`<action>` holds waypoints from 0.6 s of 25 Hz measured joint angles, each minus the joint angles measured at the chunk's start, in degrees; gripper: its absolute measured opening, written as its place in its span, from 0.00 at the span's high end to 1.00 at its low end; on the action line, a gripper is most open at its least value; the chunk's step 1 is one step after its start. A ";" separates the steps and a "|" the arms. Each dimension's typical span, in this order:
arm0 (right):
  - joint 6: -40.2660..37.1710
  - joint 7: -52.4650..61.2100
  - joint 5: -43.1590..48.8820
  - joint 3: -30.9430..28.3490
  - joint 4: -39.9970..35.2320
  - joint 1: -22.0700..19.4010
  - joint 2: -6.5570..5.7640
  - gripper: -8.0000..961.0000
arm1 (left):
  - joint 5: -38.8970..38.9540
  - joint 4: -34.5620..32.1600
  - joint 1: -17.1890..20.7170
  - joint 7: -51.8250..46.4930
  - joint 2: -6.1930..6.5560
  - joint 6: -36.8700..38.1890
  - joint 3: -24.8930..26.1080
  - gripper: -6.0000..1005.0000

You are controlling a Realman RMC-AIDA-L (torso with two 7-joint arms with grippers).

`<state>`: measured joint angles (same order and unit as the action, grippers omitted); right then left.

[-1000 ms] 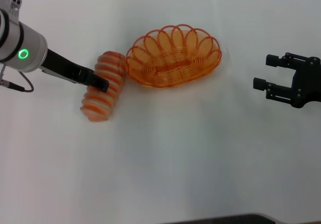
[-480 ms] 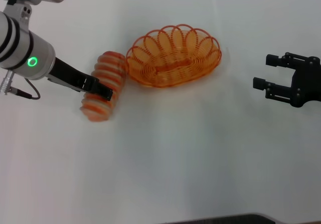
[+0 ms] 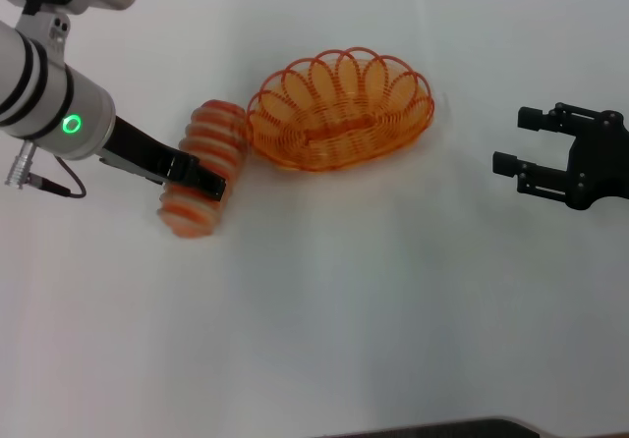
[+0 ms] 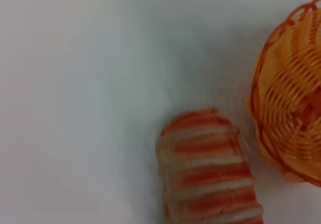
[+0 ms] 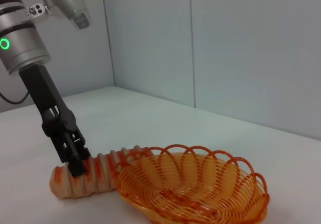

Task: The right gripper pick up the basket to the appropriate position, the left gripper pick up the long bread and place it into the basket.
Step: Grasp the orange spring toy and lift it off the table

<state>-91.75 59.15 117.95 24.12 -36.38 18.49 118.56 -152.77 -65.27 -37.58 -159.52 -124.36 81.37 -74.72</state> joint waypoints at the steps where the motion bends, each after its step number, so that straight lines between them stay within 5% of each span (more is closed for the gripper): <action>1: 0.00 0.00 0.01 0.02 0.00 0.05 0.00 0.25 | 0.00 0.40 -0.07 0.00 0.00 -0.08 -0.10 0.16; 15: -0.13 0.17 0.03 -0.35 0.00 0.25 -0.03 0.25 | -0.32 1.46 -0.17 -0.07 0.00 -1.56 -1.50 0.20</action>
<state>-91.88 59.32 117.98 23.77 -36.38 18.74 118.54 -153.09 -63.81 -37.75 -159.59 -124.36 79.80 -76.22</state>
